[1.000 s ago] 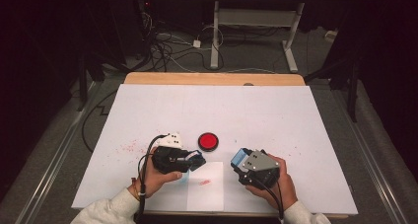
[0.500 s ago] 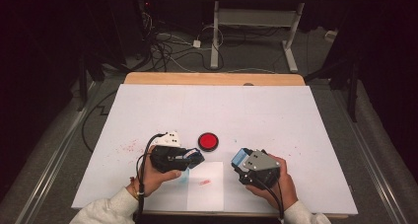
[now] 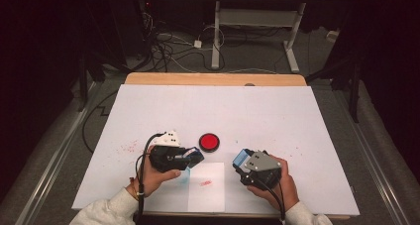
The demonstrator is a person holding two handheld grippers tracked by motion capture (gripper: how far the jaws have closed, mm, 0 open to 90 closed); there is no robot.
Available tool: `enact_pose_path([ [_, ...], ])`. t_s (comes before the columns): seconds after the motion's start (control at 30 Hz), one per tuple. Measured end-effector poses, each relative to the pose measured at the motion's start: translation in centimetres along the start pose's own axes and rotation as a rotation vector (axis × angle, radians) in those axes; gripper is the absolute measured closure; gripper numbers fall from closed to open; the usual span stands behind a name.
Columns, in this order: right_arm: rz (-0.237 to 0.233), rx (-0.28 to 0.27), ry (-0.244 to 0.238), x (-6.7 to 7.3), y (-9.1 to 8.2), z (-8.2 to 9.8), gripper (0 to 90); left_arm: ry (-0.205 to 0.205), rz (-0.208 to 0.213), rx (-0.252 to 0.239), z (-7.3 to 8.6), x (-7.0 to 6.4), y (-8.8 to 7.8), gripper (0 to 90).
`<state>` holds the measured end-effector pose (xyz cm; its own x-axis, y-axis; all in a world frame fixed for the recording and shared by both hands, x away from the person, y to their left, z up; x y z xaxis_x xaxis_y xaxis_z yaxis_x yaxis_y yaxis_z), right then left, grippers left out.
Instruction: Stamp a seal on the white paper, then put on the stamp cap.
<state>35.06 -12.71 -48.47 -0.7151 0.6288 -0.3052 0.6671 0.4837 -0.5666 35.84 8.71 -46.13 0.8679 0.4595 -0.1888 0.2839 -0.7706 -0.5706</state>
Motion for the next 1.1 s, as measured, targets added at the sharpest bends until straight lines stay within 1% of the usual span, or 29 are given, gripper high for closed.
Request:
enact_pose_path([
  [0.07, -0.001, 0.001, 0.000, 0.0, 0.0, 0.0, 40.9, -0.002, -0.001, -0.003, 0.0, 0.0, 0.0, 67.7],
  [0.13, -0.002, 0.001, 0.000, 0.1, 0.0, 0.0, 40.9, -0.005, -0.012, -0.012, -0.1, 0.1, 0.0, 67.7],
  [0.17, -0.002, 0.001, -0.001, 0.1, 0.0, 0.0, 40.9, -0.009, -0.009, -0.012, -0.2, 0.1, 0.0, 67.7],
  [0.23, -0.001, -0.002, -0.001, 0.1, 0.0, -0.1, 40.9, -0.009, -0.016, -0.023, -0.4, 0.1, 0.1, 67.7],
  [0.33, -0.002, 0.002, 0.000, 0.1, 0.1, 0.0, 40.9, -0.017, -0.014, -0.041, -0.6, 0.1, 0.1, 67.7],
  [0.4, -0.001, 0.000, 0.008, 0.1, 0.2, -0.1, 40.9, -0.031, -0.019, -0.047, -0.6, 0.3, 0.2, 67.7],
  [0.47, 0.004, -0.001, 0.005, 0.2, 0.2, -0.2, 40.9, -0.044, -0.025, -0.055, -0.7, 0.4, 0.2, 67.7],
  [0.5, 0.004, -0.001, 0.005, 0.2, 0.3, -0.3, 40.8, -0.053, -0.035, -0.059, -0.7, 0.5, 0.2, 67.7],
  [0.57, 0.006, 0.000, 0.001, 0.4, 0.4, -0.4, 40.9, -0.073, -0.034, -0.069, -0.8, 0.6, 0.3, 67.7],
  [0.67, 0.006, -0.009, 0.004, 0.8, 0.6, -0.9, 40.9, -0.097, -0.047, -0.083, -0.9, 0.9, 0.6, 67.7],
  [0.77, 0.007, -0.021, 0.000, 1.1, 0.8, -1.4, 40.9, -0.130, -0.055, -0.106, -1.3, 1.2, 1.0, 67.7],
  [0.87, 0.000, -0.030, 0.014, 1.4, 1.0, -1.9, 40.9, -0.169, -0.062, -0.135, -1.6, 1.4, 1.5, 67.7],
  [0.93, -0.004, -0.031, 0.008, 1.7, 1.2, -2.2, 40.9, -0.186, -0.067, -0.149, -1.8, 1.4, 1.7, 67.7],
  [1.0, -0.012, -0.032, 0.002, 2.0, 1.4, -2.5, 40.9, -0.190, -0.061, -0.154, -2.0, 1.1, 2.1, 67.6],
  [1.07, -0.018, -0.032, 0.005, 2.3, 1.7, -2.8, 40.9, -0.191, -0.056, -0.169, -2.3, 0.7, 2.3, 67.7],
  [1.1, -0.022, -0.030, 0.005, 2.4, 1.8, -2.8, 40.9, -0.190, -0.047, -0.171, -2.5, 0.5, 2.5, 67.6],
])
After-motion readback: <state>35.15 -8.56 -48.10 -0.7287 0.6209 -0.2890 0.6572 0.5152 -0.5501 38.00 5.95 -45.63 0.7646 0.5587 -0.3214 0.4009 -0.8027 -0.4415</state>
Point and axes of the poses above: each handheld gripper's, and its own axes: y roughly forward along the jaws, z roughly out of its underside, x roughly to its left, the point moved 7 cm from there along y, roughly forward along the jaws, and after that the axes turned 1 degree about -z, right-handed, at the moved point
